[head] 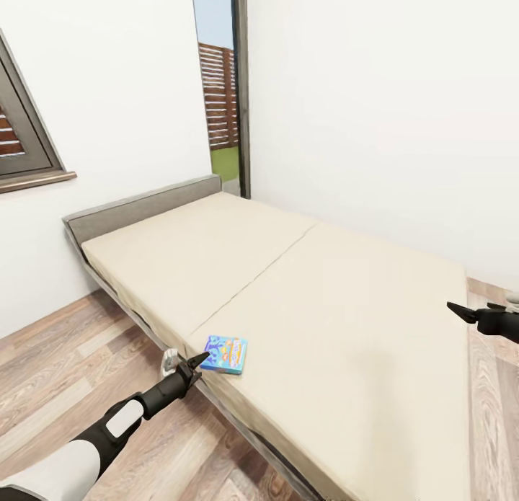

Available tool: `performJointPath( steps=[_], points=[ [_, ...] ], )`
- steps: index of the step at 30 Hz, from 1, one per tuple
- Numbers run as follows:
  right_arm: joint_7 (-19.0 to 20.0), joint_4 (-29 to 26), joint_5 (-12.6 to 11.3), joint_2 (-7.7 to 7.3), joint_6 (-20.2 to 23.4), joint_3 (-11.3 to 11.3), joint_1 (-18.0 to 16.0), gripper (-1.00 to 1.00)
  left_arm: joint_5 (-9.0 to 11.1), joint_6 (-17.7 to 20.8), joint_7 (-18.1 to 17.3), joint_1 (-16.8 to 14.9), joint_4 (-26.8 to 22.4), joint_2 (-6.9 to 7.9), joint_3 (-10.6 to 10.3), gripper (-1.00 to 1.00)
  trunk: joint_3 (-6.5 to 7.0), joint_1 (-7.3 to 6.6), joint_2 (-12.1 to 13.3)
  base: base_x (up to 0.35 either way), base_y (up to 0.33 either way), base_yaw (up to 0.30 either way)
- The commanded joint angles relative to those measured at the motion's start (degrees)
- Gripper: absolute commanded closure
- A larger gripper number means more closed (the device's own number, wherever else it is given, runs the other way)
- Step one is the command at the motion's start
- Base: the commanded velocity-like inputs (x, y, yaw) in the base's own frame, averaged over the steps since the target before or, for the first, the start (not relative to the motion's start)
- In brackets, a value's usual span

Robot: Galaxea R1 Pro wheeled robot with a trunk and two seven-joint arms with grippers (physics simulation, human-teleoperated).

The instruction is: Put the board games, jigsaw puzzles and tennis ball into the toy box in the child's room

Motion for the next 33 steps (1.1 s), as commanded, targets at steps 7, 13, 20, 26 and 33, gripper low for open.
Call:
performJointPath(
  steps=[7, 13, 20, 26, 33],
  points=[
    [0.54, -0.05, 0.50, 0.01, 0.24, -0.07, -0.08, -1.00, 0.53, 0.48, -0.09, -0.02, -0.02, 0.12, -0.24, -1.00, -0.05, -0.01, -0.02, 0.000, 0.000, -0.065],
    [0.54, -0.05, 0.50, 0.01, 0.24, -0.07, -0.08, -1.00, 0.52, 0.43, -0.12, -0.02, -0.08, 0.11, -0.24, -1.00, -0.05, -0.01, -0.02, 0.000, 0.000, -0.007],
    [0.54, -0.05, 0.50, 0.01, 0.24, -0.05, -0.07, -1.00, 0.52, 0.50, -0.17, -0.07, -0.10, -0.07, -0.24, -1.00, -0.05, -0.01, -0.02, 0.000, 0.000, 0.000],
    [0.54, -0.05, 0.50, 0.01, 0.24, -0.05, -0.01, -1.00, 0.51, 0.51, -0.12, -0.15, -0.10, -0.35, -0.29, -1.00, -0.05, -0.01, -0.02, 0.000, 0.000, 0.000],
    [0.54, -0.17, 0.50, 0.07, 0.23, -0.03, -0.02, -1.00, 0.44, 0.47, -0.83, -0.16, -0.69, -0.33, -0.32, 1.00, -0.05, -0.01, -0.02, 0.000, 0.000, 0.000]
  ],
)
